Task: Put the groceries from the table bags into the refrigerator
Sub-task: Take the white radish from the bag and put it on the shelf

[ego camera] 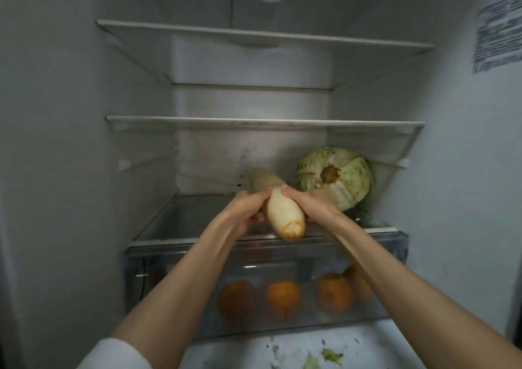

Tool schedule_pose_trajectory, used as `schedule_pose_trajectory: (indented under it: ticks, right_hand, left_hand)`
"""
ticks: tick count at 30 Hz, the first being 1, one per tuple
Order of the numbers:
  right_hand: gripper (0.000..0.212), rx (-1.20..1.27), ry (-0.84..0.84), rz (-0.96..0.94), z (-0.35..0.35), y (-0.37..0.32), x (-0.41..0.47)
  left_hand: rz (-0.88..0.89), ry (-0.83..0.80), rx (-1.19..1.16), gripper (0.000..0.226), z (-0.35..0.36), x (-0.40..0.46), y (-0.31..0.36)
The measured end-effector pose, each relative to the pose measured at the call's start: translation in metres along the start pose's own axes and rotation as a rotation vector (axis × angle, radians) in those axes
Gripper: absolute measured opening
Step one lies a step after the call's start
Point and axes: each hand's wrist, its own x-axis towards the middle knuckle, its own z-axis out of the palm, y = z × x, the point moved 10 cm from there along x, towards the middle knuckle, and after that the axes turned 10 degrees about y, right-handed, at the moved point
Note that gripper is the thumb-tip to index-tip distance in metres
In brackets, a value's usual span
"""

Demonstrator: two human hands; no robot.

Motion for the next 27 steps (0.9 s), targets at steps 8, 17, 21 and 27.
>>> schedule_pose_trajectory:
  ticks: [8,17,21,27]
  right_hand:
    - [0.054,-0.155,0.08,-0.004,0.005,0.015,0.039]
    - [0.044,-0.145,0.198,0.028,0.007,0.02,0.046]
    - [0.044,-0.015,0.133,0.067,0.009,0.023,0.042]
    - [0.027,0.135,0.018,0.047,0.012,0.022,0.027]
  left_hand:
    - [-0.01,-0.081,0.138,0.041,0.021,0.045,-0.01]
    - [0.056,-0.026,0.106,0.034,0.025,0.055,0.001]
    - [0.077,0.005,0.092,0.027,0.017,0.05,0.005]
    - [0.068,0.028,0.174,0.02,0.001,0.029,0.005]
